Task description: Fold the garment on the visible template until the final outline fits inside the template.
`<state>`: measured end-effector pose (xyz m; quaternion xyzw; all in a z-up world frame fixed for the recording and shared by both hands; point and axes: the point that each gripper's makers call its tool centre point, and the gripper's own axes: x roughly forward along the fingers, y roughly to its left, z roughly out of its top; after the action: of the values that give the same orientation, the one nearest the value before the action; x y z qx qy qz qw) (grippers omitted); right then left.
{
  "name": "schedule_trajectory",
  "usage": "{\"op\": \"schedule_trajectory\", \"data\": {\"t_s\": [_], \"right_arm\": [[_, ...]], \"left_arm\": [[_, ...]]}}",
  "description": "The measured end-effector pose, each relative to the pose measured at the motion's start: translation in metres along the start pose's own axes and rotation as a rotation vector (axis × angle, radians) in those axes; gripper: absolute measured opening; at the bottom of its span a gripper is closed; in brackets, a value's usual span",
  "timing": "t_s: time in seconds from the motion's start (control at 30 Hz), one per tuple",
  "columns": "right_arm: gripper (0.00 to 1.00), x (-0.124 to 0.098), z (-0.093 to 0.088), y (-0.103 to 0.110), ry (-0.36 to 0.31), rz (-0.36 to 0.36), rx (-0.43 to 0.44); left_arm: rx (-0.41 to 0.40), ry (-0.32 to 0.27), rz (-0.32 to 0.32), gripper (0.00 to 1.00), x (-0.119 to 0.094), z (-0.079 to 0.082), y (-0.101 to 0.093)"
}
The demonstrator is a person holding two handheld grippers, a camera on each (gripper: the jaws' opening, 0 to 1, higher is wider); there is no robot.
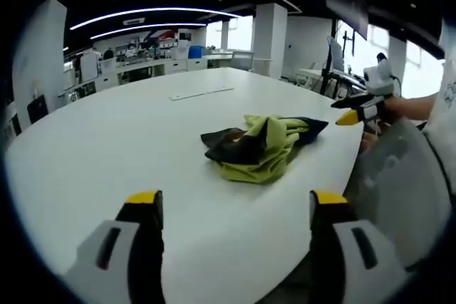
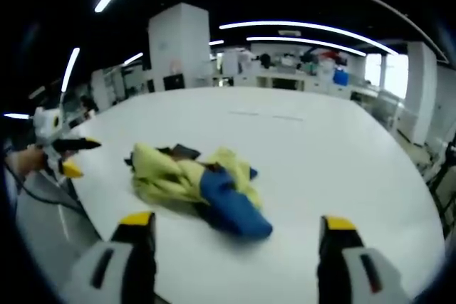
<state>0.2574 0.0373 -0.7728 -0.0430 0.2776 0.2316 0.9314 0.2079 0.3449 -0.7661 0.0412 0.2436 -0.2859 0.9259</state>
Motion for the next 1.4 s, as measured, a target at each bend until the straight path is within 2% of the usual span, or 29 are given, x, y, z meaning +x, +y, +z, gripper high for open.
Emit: {"op": "schedule_trajectory", "data": {"t_s": [0.8,0.97,1.07,1.2,1.4], "right_arm": [[0.94,0.000,-0.001,-0.003,0.004,-0.009,0.002],[0.94,-0.002,0.000,-0.006,-0.002,-0.019,0.014],[0.94,-0.003,0.003,-0.010,-0.012,-0.029,0.039],[0.94,-0.007,0.005,-0.019,-0.020,-0.033,0.060],[0.87,-0.011,0.005,-0.034,-0.006,-0.029,0.048]], "left_arm": [[0.018,0.028,-0.013,0.81,0.002,-0.003,-0.006],[0.046,0.030,-0.002,0.82,0.001,0.000,-0.006],[0.037,0.017,-0.019,0.83,0.002,0.004,-0.007],[0.053,0.025,-0.031,0.83,0.006,0.005,0.003],[0.037,-0.020,-0.042,0.81,0.013,0.021,0.024]]}}
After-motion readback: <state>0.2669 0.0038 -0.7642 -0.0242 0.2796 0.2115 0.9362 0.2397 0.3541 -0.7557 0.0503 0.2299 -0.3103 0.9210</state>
